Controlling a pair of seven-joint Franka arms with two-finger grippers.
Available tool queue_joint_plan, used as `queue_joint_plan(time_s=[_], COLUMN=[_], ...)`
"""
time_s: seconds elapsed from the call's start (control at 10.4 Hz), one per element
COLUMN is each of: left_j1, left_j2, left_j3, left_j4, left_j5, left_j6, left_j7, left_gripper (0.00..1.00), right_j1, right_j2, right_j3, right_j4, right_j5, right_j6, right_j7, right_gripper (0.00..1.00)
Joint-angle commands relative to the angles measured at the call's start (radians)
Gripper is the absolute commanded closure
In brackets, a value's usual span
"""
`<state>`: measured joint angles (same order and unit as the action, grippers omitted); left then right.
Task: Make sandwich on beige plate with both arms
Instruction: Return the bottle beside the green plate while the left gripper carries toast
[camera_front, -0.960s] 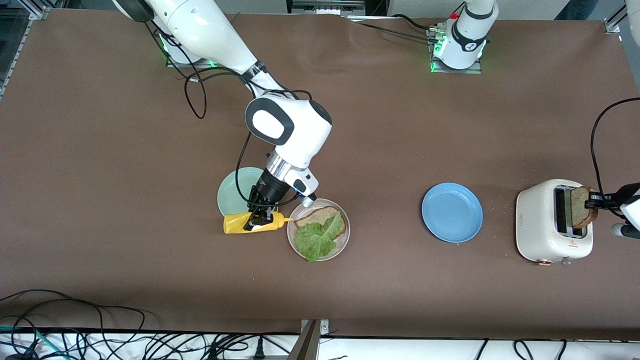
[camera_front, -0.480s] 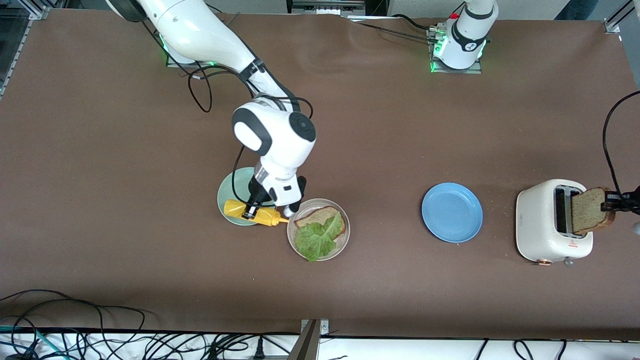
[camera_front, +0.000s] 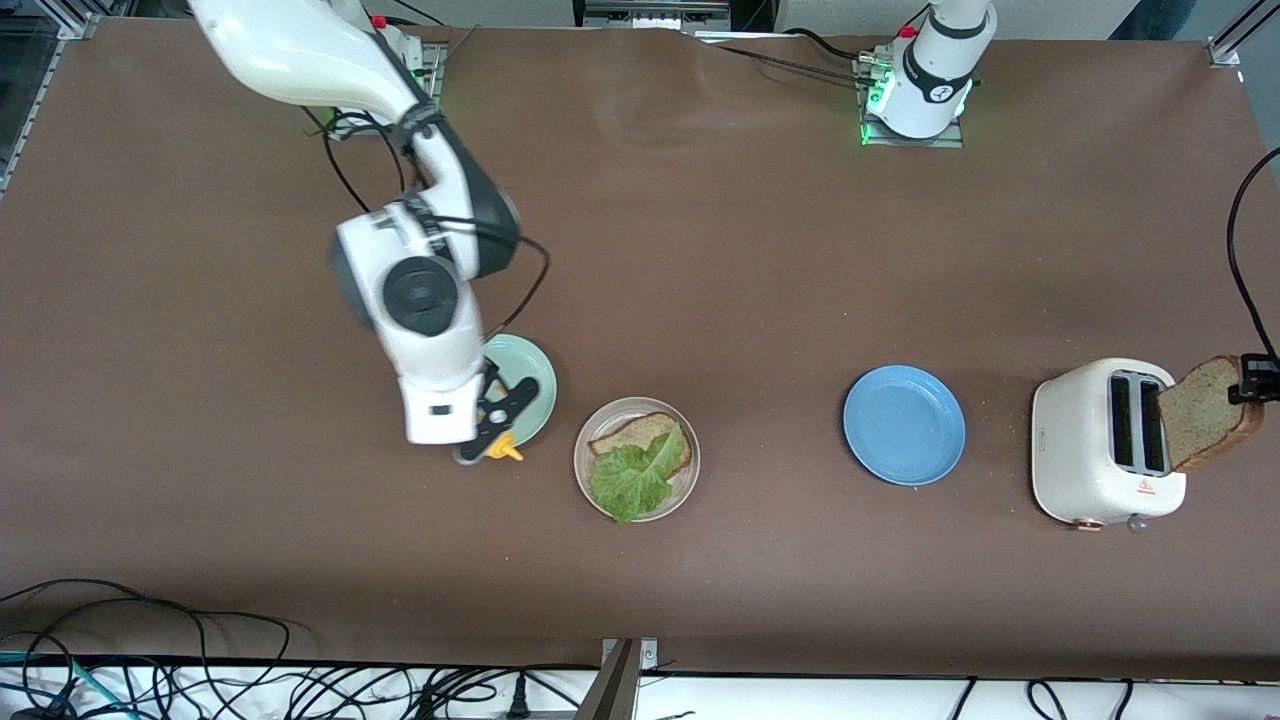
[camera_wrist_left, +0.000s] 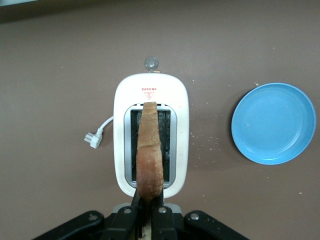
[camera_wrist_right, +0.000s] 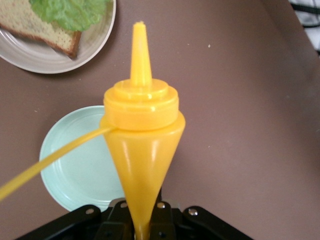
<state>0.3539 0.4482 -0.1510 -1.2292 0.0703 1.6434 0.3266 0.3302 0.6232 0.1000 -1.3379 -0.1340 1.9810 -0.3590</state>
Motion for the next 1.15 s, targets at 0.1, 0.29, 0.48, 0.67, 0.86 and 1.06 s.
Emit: queue_joint_plan(time_s=[0.1, 0.29, 0.48, 0.67, 0.86, 1.06], left_j1=[-0.029, -0.029, -0.084, -0.205, -0.289, -0.373], left_j2=[-0.065, -0.068, -0.048, -0.011, 0.027, 0.087], left_j3=[-0.105, -0.239, -0.332, -0.334, -0.334, -0.334], left_j4=[-0.006, -0.007, -0.009, -0.007, -0.012, -0.018], left_j5=[-0.044, -0.078, -0.093, -0.136, -0.190, -0.237], left_j6=[-0.077, -0.088, -0.083, -0.051, 0.074, 0.229], left_j7=[-0.298, -0.568, -0.839, -0.992, -1.148, -1.260], left_gripper=[1.00, 1.00, 1.00, 1.00, 1.00, 1.00], right_j1=[-0.114, -0.167, -0.210, -0.249, -0.289, -0.321], right_j2=[-0.149, -0.160, -0.160, -0.154, -0.149, -0.123], right_j3=[0.015, 0.013, -0.029, -0.074, -0.101, -0.137], right_j4=[-0.239, -0.253, -0.297, -0.354, -0.407, -0.446], right_j5=[0.216, 0.392, 0.622, 0.865, 1.017, 1.172], right_j6=[0.174, 0.180, 0.180, 0.177, 0.167, 0.098], right_j7=[-0.283, -0.452, -0.690, -1.028, -1.330, -1.609], right_gripper=[1.00, 1.00, 1.00, 1.00, 1.00, 1.00])
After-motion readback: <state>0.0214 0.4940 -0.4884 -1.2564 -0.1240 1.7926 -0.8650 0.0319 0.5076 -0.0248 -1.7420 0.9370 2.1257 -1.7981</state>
